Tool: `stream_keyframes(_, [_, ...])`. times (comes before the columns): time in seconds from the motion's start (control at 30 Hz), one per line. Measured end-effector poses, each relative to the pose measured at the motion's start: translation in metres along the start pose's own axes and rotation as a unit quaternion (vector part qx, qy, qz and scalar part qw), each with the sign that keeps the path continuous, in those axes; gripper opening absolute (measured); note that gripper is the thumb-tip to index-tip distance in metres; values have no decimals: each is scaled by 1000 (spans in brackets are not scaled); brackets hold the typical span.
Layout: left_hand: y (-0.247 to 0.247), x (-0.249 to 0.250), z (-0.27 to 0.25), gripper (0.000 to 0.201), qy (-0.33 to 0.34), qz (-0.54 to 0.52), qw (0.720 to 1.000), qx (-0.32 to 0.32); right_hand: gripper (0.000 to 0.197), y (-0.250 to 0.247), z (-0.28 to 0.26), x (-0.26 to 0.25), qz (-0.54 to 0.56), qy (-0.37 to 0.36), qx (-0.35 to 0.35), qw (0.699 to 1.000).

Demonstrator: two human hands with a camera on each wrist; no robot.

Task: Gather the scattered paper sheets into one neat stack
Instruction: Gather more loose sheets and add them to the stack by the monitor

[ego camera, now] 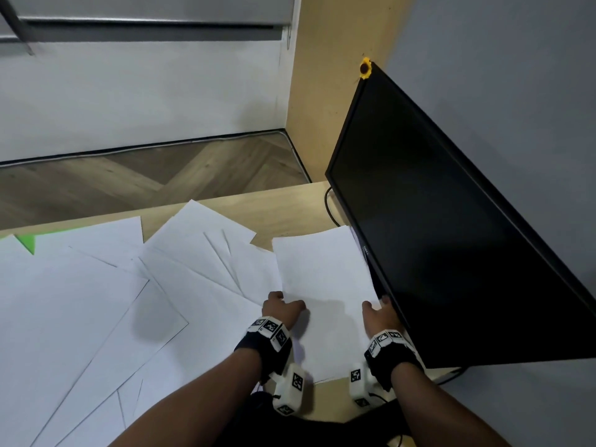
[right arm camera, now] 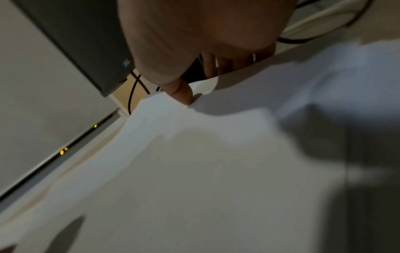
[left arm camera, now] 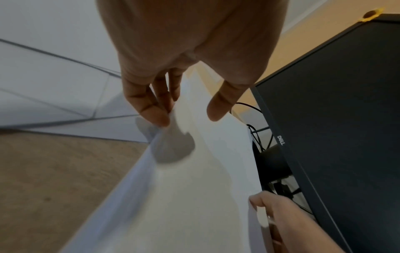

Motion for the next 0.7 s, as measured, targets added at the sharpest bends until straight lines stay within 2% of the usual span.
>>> stream_keyframes(0.23, [-16, -12, 9, 74, 10, 56, 998, -19, 38, 9, -19, 17, 82, -1, -47, 996])
stream_keyframes(0.37, [-16, -21, 8, 75, 18, 54, 998, -22, 28, 6, -32, 7, 114, -27, -88, 989])
stream_keyframes(0.47, [-18, -25, 5, 72, 9, 21, 1000, -9, 28, -3, -45, -10, 131, -75, -105, 983])
stream_keyframes(0.57, [-24, -30, 8, 59, -20, -31, 999, -5, 27, -16, -66, -33, 173, -127, -140, 967])
stream_keyframes(0.7, [-25, -53, 33, 78, -50, -133, 989, -38, 26, -43, -98, -66, 264, -164, -184, 932])
Point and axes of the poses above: each hand's wrist, its own z-axis towards the middle knuckle, its own y-axis out of the palm, x = y × z, the point moved 6 cm from there along z, towards the middle knuckle, and after that the axes turned 14 degrees about x, right-handed, at the moved point
